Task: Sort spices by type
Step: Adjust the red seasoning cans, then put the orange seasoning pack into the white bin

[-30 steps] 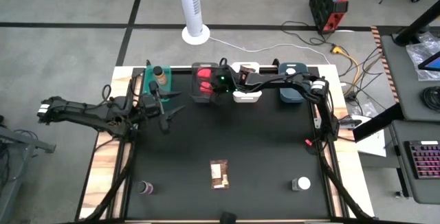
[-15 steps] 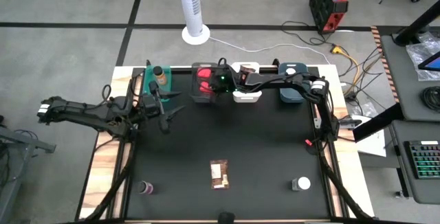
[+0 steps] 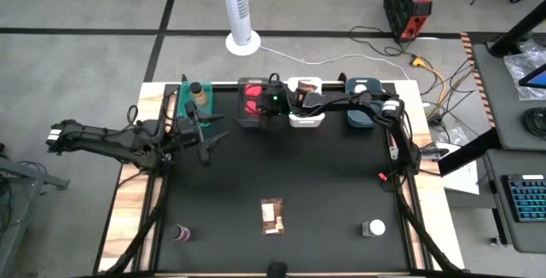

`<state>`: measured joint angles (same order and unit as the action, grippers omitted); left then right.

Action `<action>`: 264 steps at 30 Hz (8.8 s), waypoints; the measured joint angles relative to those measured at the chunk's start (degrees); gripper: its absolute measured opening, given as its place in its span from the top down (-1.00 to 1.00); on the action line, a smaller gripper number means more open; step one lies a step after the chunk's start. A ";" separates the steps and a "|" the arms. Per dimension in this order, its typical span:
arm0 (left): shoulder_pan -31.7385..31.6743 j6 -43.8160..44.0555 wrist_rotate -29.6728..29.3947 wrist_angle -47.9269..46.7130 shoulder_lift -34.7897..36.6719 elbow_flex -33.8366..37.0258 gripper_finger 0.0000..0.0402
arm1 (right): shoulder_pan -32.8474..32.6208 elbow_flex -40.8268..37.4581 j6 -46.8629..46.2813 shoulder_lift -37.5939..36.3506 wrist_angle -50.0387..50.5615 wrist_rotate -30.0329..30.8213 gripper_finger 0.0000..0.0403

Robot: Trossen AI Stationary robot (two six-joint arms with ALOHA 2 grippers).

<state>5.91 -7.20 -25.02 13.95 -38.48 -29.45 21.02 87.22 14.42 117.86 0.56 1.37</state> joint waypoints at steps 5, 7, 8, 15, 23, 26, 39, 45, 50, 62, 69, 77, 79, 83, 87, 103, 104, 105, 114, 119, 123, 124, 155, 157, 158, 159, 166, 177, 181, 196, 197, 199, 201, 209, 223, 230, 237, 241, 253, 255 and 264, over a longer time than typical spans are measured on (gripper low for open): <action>-0.01 0.00 -0.01 -0.13 0.00 0.00 -0.18 | 0.00 0.02 2.05 0.26 -0.47 -0.13 0.96; 0.00 0.00 -0.02 -0.15 -0.02 0.00 -0.18 | 0.00 0.02 2.79 0.26 -0.50 -0.28 0.95; 0.00 0.00 -0.02 -0.14 0.00 0.00 -0.18 | 0.00 0.02 3.15 0.26 -0.54 -0.31 0.95; -0.02 -0.01 -0.02 -0.15 -0.01 0.00 -0.18 | 0.03 0.02 6.12 0.35 -1.29 -2.93 0.95; 0.00 -0.02 -0.02 -0.12 0.00 0.00 -0.18 | 0.36 0.02 7.55 0.35 -1.38 -3.30 0.95; 0.00 -0.02 -0.02 -0.12 0.00 0.00 -0.18 | 0.79 0.02 8.06 0.35 -1.42 -3.29 0.95; 0.00 -0.02 -0.06 -0.10 0.00 0.00 -0.18 | 0.68 1.39 6.36 -2.47 2.43 -2.94 0.95; 0.00 -0.02 -0.07 -0.10 -0.01 0.00 -0.18 | -1.03 1.33 5.84 -2.42 4.96 -3.33 0.95; -0.02 -0.02 -0.07 -0.10 -0.02 0.00 -0.18 | -1.51 1.08 4.89 -2.45 6.48 -3.32 0.95; -0.01 -0.04 -0.07 -0.21 0.00 0.00 -0.18 | -1.02 0.50 3.01 -2.45 6.83 -3.30 0.95; 0.00 -0.04 -0.07 -0.33 0.00 0.00 -0.18 | -0.02 0.24 2.00 -2.45 6.86 -3.29 0.95; 0.00 -0.04 -0.07 -0.36 0.00 0.00 -0.18 | 0.42 0.76 2.47 -2.53 7.02 -2.89 0.95; -0.01 -0.04 -0.07 -0.37 0.00 0.00 -0.18 | 0.39 1.51 2.28 -2.59 6.97 -2.89 0.95; -0.01 -0.02 -0.07 -0.36 -0.01 0.00 -0.18 | 0.61 3.44 1.63 -2.66 6.89 -2.67 0.95; 0.00 -0.02 -0.07 -0.34 0.00 0.00 -0.18 | 2.17 5.58 0.72 -2.66 6.24 0.61 0.95; -0.01 -1.33 -0.09 1.57 -0.02 0.00 -0.18 | 6.07 6.05 -10.12 0.50 1.73 -0.93 0.95; -0.02 -1.32 -0.09 1.62 -0.02 0.00 -0.18 | 6.03 6.14 -10.14 0.90 1.59 -0.93 0.95; -0.02 -1.33 -0.09 1.65 -0.02 0.00 -0.18 | 6.03 6.34 -10.38 1.37 0.79 -1.01 0.95; -0.02 -1.33 -0.09 1.68 -0.02 0.00 -0.18 | 6.12 7.23 -10.35 3.60 1.57 -1.88 0.95; 0.00 -1.33 -0.09 1.52 -0.02 0.00 -0.18 | 6.26 7.23 -9.41 3.76 3.42 -1.81 0.95; -0.02 -1.33 -0.09 1.52 -0.02 0.00 -0.18 | 6.43 7.23 -9.27 3.76 3.51 -1.81 0.95; -0.02 -1.33 -0.09 1.50 -0.02 0.00 -0.18 | 6.51 7.23 -9.27 3.76 3.62 -1.81 0.95; -0.02 -1.31 -0.09 1.43 -0.02 0.00 -0.18 | 7.17 7.28 -6.15 3.44 5.19 0.33 0.95; -0.01 -1.31 -0.09 1.43 -0.02 0.00 -0.18 | 7.17 7.26 -6.36 3.43 5.25 0.31 0.95; -0.02 -1.31 -0.09 1.43 -0.02 0.00 -0.18 | 7.17 7.26 -6.49 3.43 5.27 0.31 0.95; -0.02 -1.30 -0.08 1.43 -0.02 0.00 -0.18 | 7.17 7.26 -6.78 3.43 5.28 0.31 0.95; -0.02 -1.09 -0.09 1.43 -0.02 0.00 -0.18 | 7.02 7.21 -6.96 3.13 5.42 0.27 0.95; 0.00 0.23 -0.09 1.34 -0.02 0.00 -0.18 | 6.44 7.15 -6.96 -2.86 10.83 0.21 0.95; 0.00 3.86 -0.04 1.32 -0.73 0.00 -0.18 | 5.11 7.07 -6.95 -7.15 19.45 0.22 0.95; 0.95 15.89 4.24 3.50 -11.02 0.09 -0.18 | -12.70 -15.13 -16.19 -34.79 29.54 9.80 0.95; 1.26 16.62 4.99 4.08 -11.53 0.09 -0.18 | -14.47 -16.53 -17.39 -36.53 29.70 10.95 0.95; 2.07 18.95 5.51 3.95 -12.46 0.09 -0.18 | -18.15 -18.82 -19.85 -40.01 30.02 12.15 0.95; 2.62 21.00 6.26 3.92 -13.23 0.09 -0.18 | -21.44 -20.39 -22.82 -43.01 30.49 12.17 0.95; 5.73 21.64 9.28 8.26 -17.31 0.09 -0.17 | -32.86 -22.01 -33.38 -49.97 38.52 11.20 0.95; 8.77 18.81 15.18 -11.01 -31.48 -18.52 -0.16 | -45.26 -24.01 -54.78 -49.82 55.68 5.51 0.95; 10.72 21.80 16.43 -35.22 -43.17 -33.67 -0.16 | -47.28 -28.76 -54.32 -49.21 51.35 9.44 0.95; 11.80 27.92 23.24 -37.14 -51.17 -35.41 -0.16 | -49.01 -33.87 -50.76 -49.18 44.02 13.96 0.95; 12.31 34.50 23.69 -37.96 -54.01 -34.38 -0.16 | -50.15 -36.31 -50.84 -49.18 41.42 15.75 0.95; 16.75 41.35 30.33 -36.18 -63.09 -33.73 -0.16 | -50.53 -38.51 -50.78 -49.18 39.27 24.28 0.95; 16.79 42.68 30.25 -34.81 -64.45 -33.73 -0.16 | -50.53 -38.51 -50.79 -49.18 39.23 24.31 0.95; 16.33 45.92 28.96 -32.34 -67.24 -33.73 -0.16 | -50.53 -38.51 -50.82 -49.18 37.46 24.33 0.95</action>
<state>22.24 38.72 3.95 -18.40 -105.72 -63.18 -29.52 48.71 -36.40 68.69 38.02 25.69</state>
